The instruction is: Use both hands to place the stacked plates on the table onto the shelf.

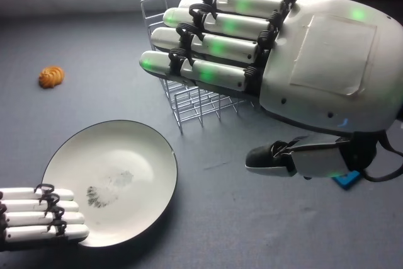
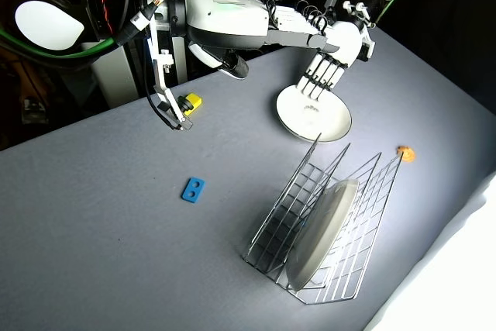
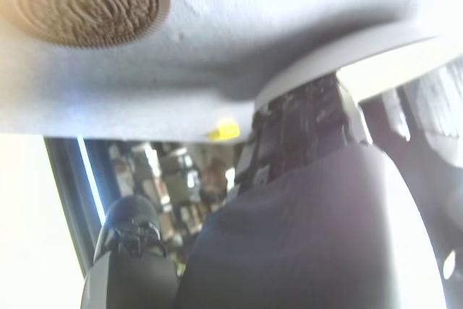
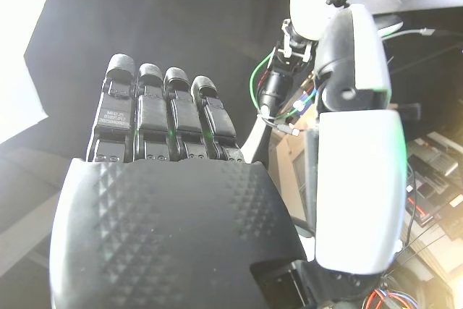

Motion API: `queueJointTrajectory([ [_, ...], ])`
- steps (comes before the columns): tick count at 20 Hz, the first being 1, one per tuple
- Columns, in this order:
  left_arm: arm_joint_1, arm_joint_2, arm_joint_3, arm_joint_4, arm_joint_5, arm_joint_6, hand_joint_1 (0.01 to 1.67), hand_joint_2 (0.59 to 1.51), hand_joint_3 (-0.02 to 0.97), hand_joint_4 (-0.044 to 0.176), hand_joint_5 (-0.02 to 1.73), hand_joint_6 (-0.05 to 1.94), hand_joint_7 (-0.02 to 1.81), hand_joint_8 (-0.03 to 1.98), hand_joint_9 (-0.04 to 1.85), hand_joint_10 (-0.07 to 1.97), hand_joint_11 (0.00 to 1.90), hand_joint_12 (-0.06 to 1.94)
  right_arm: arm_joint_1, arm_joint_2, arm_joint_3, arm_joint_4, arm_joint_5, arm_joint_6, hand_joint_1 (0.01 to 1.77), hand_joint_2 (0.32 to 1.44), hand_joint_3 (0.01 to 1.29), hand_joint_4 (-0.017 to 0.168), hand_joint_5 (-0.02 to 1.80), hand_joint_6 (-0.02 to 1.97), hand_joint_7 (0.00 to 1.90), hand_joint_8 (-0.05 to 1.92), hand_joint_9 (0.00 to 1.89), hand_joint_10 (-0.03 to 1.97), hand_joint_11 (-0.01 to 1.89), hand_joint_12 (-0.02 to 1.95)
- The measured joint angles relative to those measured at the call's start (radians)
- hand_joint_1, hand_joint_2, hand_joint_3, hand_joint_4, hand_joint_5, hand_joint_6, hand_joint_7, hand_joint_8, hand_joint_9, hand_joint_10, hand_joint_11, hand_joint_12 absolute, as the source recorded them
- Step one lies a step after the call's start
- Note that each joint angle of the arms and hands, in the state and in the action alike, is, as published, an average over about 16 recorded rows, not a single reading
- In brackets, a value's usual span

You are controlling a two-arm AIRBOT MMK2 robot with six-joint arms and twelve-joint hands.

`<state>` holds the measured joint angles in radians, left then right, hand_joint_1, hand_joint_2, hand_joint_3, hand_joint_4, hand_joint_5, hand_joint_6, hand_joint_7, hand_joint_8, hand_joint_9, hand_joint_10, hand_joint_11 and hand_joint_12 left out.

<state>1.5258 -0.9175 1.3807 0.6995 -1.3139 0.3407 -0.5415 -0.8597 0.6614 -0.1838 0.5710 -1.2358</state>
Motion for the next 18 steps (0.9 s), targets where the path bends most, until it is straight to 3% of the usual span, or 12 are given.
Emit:
queueJointTrajectory([
  [9,-0.064,0.02,0.034,-0.008,0.014,0.005,0.02,1.079,0.015,0.0,0.02,0.02,0.02,-0.01,0.02,0.0,0.01,0.01,0.0,-0.003,-0.001,-0.001,0.0,-0.005,0.83,0.99,0.01,0.004,0.01,0.03,0.02,0.01,0.02,0.0,0.02,0.07],
  [18,-0.069,0.023,0.048,-0.051,0.115,0.006,0.02,1.081,0.015,0.001,0.02,0.02,0.02,-0.01,0.01,-0.01,0.01,0.01,0.0,-0.007,-0.002,-0.001,0.0,-0.011,0.82,0.99,0.01,0.004,0.01,0.03,0.02,0.01,0.02,0.0,0.02,0.01],
])
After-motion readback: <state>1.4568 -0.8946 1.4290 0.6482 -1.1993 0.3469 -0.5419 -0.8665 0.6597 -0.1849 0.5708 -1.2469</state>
